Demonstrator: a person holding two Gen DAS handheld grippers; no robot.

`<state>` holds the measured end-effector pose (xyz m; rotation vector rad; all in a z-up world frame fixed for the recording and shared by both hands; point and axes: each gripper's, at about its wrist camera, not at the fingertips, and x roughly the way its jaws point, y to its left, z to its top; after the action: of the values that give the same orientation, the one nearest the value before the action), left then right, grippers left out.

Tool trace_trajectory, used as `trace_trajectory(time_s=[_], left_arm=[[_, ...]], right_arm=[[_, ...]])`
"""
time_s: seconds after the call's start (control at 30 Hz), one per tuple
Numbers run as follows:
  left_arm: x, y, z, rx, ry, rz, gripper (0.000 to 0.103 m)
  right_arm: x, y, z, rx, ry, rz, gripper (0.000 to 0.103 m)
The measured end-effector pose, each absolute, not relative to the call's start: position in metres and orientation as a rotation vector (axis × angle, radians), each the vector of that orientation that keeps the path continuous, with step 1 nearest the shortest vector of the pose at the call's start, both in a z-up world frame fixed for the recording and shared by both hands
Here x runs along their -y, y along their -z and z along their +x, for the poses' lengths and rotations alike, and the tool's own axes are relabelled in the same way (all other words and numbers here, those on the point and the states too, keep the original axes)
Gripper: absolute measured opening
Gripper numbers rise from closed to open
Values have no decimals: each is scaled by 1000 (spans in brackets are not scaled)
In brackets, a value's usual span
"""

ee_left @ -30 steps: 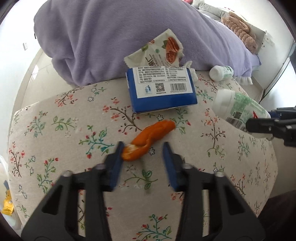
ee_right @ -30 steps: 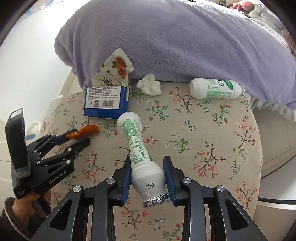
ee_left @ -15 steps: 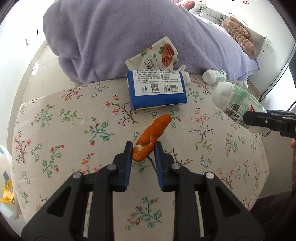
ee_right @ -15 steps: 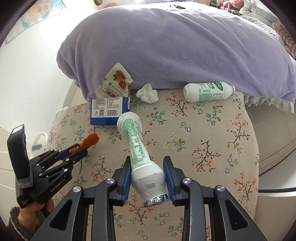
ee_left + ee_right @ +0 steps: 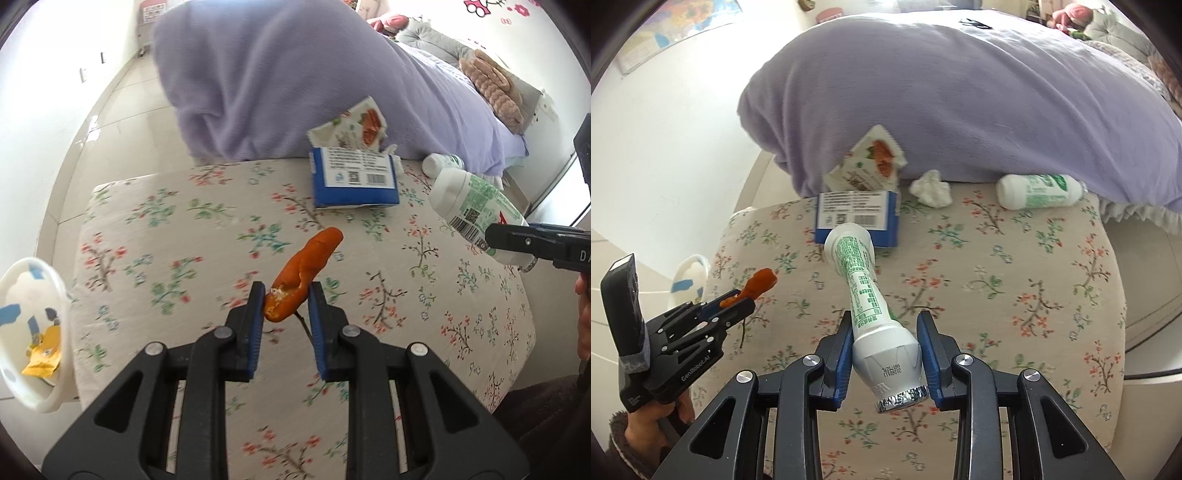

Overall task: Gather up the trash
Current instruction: 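Carry the white bottle and orange piece over to the white bucket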

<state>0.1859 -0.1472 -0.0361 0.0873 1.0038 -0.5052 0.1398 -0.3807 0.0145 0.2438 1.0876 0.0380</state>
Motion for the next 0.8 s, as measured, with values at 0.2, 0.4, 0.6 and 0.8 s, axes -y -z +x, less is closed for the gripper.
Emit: trace_trajectory(time_s=[0.2, 0.4, 0.6, 0.8], left_arm=[[120, 32, 183, -998, 458, 69, 25], [90, 29, 181, -993, 418, 58, 25], [59, 27, 179, -992, 374, 30, 25], [33, 26, 179, -990, 336, 15, 25]], right_arm=[[352, -17, 150, -1087, -82, 224, 34], [320, -16, 158, -1090, -125, 198, 34], [290, -12, 167, -1102, -161, 169, 34], [264, -7, 175, -1112, -193, 153, 34]])
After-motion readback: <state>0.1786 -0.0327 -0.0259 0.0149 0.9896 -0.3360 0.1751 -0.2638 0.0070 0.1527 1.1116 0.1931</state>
